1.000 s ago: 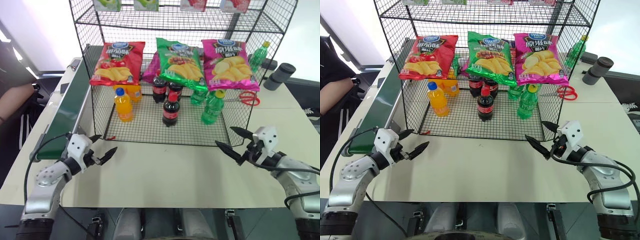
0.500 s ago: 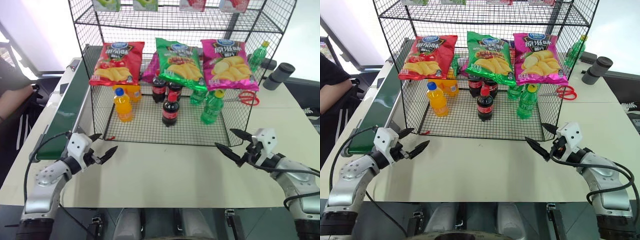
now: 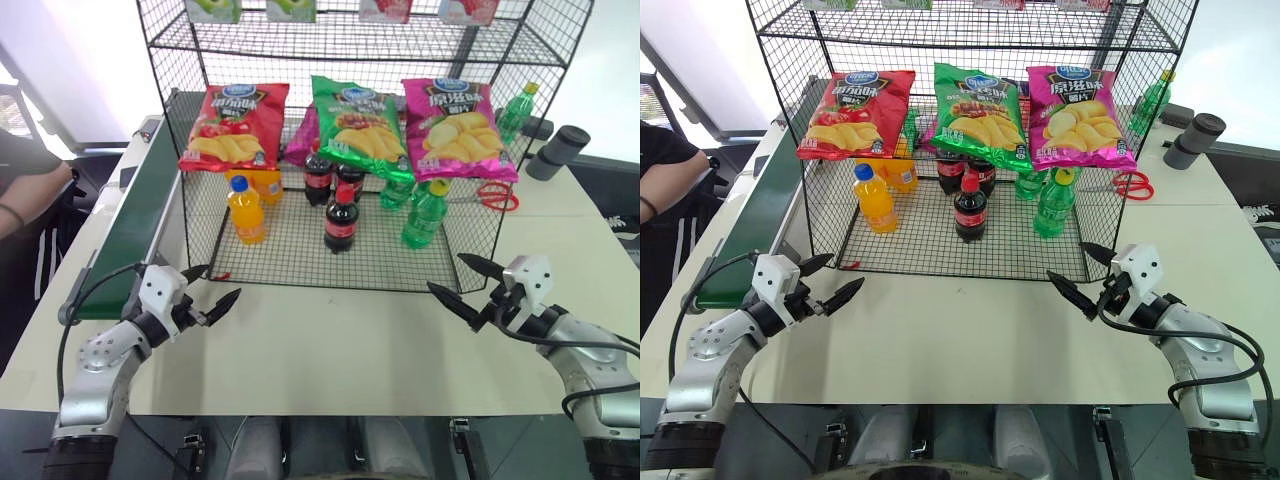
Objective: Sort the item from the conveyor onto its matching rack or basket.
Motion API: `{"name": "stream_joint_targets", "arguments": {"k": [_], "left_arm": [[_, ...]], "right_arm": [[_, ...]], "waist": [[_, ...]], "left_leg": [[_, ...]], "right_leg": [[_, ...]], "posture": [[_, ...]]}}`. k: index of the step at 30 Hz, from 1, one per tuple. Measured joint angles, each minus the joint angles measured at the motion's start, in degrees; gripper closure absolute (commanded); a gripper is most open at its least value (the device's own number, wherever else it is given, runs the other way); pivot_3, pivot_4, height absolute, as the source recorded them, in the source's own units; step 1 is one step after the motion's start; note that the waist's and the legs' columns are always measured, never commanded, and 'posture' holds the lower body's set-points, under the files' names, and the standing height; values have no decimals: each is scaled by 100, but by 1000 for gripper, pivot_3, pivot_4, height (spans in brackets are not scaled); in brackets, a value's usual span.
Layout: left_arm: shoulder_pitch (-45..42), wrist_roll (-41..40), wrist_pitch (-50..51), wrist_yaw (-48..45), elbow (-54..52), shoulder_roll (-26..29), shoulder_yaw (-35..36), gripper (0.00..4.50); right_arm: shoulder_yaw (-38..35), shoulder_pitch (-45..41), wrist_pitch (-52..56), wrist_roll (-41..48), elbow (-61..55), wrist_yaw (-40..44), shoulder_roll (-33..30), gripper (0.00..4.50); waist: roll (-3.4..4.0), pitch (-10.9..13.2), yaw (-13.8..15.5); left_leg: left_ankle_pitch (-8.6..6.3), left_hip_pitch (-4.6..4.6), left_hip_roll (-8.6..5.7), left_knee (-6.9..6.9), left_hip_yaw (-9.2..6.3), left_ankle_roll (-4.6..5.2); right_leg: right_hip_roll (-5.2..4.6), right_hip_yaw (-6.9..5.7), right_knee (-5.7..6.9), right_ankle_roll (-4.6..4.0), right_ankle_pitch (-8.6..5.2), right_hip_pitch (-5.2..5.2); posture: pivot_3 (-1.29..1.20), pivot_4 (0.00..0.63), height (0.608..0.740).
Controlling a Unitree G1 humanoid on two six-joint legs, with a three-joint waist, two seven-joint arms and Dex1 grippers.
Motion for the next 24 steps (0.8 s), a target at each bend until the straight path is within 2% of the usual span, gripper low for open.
{"name": "stream_joint_targets", "arguments": {"k": [24], "left_arm": [[56, 13, -133, 158, 64, -68, -5, 0]], "right_arm": [[145, -16, -27, -68, -17, -212, 100, 63]], "waist": [[0, 0, 2]], "left_leg": [[0, 0, -1, 1, 1, 0]], "right_leg": [[6, -1, 1, 3, 1, 0]], "posture": [[0, 150, 740]]}}
